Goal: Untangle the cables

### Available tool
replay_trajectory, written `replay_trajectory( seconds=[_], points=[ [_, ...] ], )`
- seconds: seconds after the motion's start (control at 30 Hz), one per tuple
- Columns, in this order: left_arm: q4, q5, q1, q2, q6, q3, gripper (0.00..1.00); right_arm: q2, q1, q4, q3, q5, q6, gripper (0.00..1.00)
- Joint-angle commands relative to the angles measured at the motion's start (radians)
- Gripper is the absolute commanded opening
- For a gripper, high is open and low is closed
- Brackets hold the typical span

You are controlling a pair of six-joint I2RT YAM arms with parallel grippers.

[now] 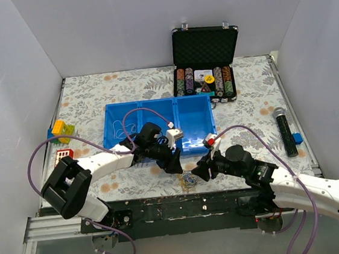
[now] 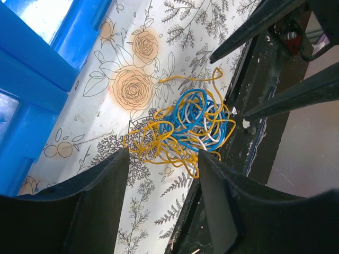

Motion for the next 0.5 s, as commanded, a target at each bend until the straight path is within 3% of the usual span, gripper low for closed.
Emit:
replay_trajectory(
  seconds=[0.0, 0.2, 0.27, 0.33, 0.47],
  points=[
    [0.017, 0.014, -0.005, 0.023, -0.004, 0.008, 0.52, -0.026, 0.006, 0.009, -0.015, 0.015, 0.009, 0.56],
    [-0.033, 0.037, -0.017, 0.031, 0.016, 0.018, 0.51, -0.039, 0.004, 0.007, -0.016, 0.023, 0.008, 0.56],
    [-0.033, 0.034, -0.02, 0.032, 0.016, 0.018, 0.46, -0.04, 0.006, 0.009, -0.016, 0.024, 0.008, 0.56],
    [-0.023, 0.032, -0.022, 0.032, 0.017, 0.019, 0.35, -0.042, 0.004, 0.01, -0.016, 0.023, 0.006, 0.56],
    [-0.018, 0.025, -0.023, 0.037, 0.019, 0.044, 0.0, -0.037, 0.006, 0.012, -0.012, 0.024, 0.008, 0.56]
  ],
)
